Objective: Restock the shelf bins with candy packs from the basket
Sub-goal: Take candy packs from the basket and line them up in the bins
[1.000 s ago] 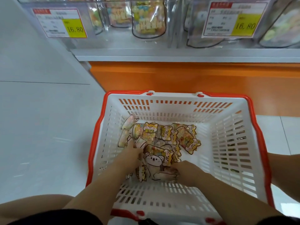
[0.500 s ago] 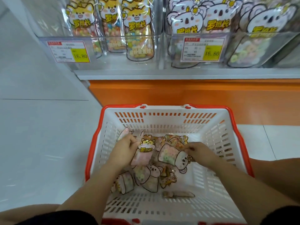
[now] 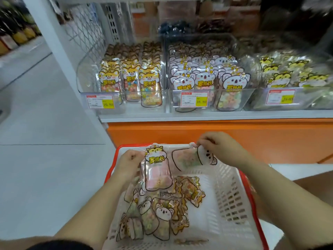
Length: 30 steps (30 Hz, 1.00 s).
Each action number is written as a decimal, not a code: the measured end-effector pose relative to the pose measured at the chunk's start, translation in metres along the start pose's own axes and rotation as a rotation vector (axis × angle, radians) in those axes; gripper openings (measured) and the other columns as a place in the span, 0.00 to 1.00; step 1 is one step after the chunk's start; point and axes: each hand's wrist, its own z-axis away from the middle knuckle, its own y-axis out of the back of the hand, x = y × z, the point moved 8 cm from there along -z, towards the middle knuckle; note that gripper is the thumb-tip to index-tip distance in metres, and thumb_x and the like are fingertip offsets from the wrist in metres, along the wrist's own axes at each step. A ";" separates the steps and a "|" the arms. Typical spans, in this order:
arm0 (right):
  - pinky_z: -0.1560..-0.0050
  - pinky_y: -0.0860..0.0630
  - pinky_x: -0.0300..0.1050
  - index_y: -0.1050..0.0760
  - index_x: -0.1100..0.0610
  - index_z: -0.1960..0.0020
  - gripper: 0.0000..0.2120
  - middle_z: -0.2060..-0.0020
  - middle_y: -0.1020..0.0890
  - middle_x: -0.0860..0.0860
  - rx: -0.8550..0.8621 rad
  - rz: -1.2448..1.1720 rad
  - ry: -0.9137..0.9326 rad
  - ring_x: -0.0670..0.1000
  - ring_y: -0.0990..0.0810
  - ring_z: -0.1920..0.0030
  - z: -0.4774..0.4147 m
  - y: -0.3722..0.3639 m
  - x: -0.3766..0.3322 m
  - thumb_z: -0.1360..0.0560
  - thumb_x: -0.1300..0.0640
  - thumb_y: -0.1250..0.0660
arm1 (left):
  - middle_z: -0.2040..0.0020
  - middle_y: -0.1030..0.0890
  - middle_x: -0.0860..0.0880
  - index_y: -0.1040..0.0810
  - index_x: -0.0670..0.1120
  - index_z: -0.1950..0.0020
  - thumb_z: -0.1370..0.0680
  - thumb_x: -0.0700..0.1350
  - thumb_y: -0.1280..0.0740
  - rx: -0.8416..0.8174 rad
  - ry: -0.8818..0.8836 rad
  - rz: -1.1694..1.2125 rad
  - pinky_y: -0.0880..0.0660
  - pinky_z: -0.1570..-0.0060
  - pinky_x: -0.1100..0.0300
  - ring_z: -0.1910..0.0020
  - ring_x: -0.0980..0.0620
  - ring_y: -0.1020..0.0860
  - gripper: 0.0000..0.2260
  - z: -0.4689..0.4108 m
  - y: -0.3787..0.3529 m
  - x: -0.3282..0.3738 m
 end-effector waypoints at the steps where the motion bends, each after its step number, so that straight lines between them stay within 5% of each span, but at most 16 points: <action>1: 0.65 0.32 0.30 0.19 0.51 0.54 0.10 0.65 0.20 0.36 0.038 -0.058 0.015 0.38 0.24 0.63 0.005 0.012 -0.005 0.18 0.53 0.37 | 0.58 0.26 0.45 0.24 0.42 0.51 0.17 0.50 0.35 0.001 -0.007 0.015 0.22 0.55 0.49 0.59 0.47 0.27 0.12 0.004 -0.001 0.007; 8: 0.75 0.34 0.35 0.21 0.61 0.57 0.12 0.78 0.31 0.42 0.304 -0.472 -0.037 0.43 0.32 0.76 0.016 0.054 -0.010 0.24 0.51 0.28 | 0.61 0.21 0.49 0.21 0.47 0.50 0.19 0.53 0.33 0.025 -0.242 -0.061 0.25 0.57 0.54 0.61 0.50 0.24 0.10 0.029 -0.005 0.076; 12: 0.67 0.33 0.42 0.21 0.59 0.59 0.11 0.78 0.29 0.43 0.453 -0.399 0.057 0.46 0.31 0.73 0.012 0.092 -0.031 0.24 0.52 0.28 | 0.72 0.22 0.56 0.20 0.49 0.54 0.19 0.45 0.32 -0.112 -0.435 -0.265 0.35 0.76 0.69 0.79 0.63 0.31 0.05 0.046 -0.020 0.136; 19: 0.60 0.23 0.51 0.19 0.51 0.55 0.08 0.64 0.17 0.48 0.952 -0.035 0.320 0.52 0.19 0.60 0.002 0.205 -0.096 0.25 0.47 0.28 | 0.64 0.18 0.56 0.19 0.56 0.59 0.21 0.47 0.28 -0.179 -0.597 -0.477 0.28 0.63 0.67 0.66 0.64 0.23 0.07 0.042 -0.032 0.213; 22: 0.60 0.23 0.50 0.18 0.51 0.51 0.11 0.61 0.15 0.52 0.878 0.309 0.417 0.57 0.17 0.57 -0.033 0.207 -0.127 0.25 0.44 0.29 | 0.64 0.18 0.51 0.18 0.54 0.59 0.21 0.47 0.28 -0.162 -0.608 -0.425 0.28 0.60 0.60 0.66 0.58 0.24 0.07 0.034 -0.037 0.228; 25: 0.57 0.26 0.47 0.18 0.51 0.48 0.12 0.56 0.14 0.52 0.542 0.667 0.485 0.58 0.18 0.52 -0.084 0.175 -0.142 0.24 0.43 0.32 | 0.62 0.17 0.45 0.17 0.54 0.58 0.23 0.49 0.28 -0.137 -0.590 -0.295 0.27 0.60 0.55 0.65 0.50 0.24 0.04 0.026 -0.037 0.235; 28: 0.55 0.28 0.45 0.20 0.49 0.46 0.10 0.53 0.16 0.51 0.177 0.889 0.363 0.56 0.19 0.48 -0.127 0.138 -0.123 0.22 0.45 0.33 | 0.61 0.22 0.42 0.18 0.48 0.53 0.20 0.44 0.30 -0.114 -0.536 -0.163 0.30 0.63 0.59 0.63 0.48 0.27 0.03 0.018 -0.032 0.237; 30: 0.52 0.32 0.45 0.19 0.48 0.46 0.11 0.51 0.16 0.49 0.099 0.937 0.312 0.55 0.19 0.47 -0.139 0.125 -0.110 0.22 0.44 0.33 | 0.60 0.21 0.45 0.18 0.45 0.50 0.19 0.44 0.31 -0.080 -0.521 -0.115 0.30 0.64 0.63 0.63 0.50 0.26 0.04 0.013 -0.027 0.237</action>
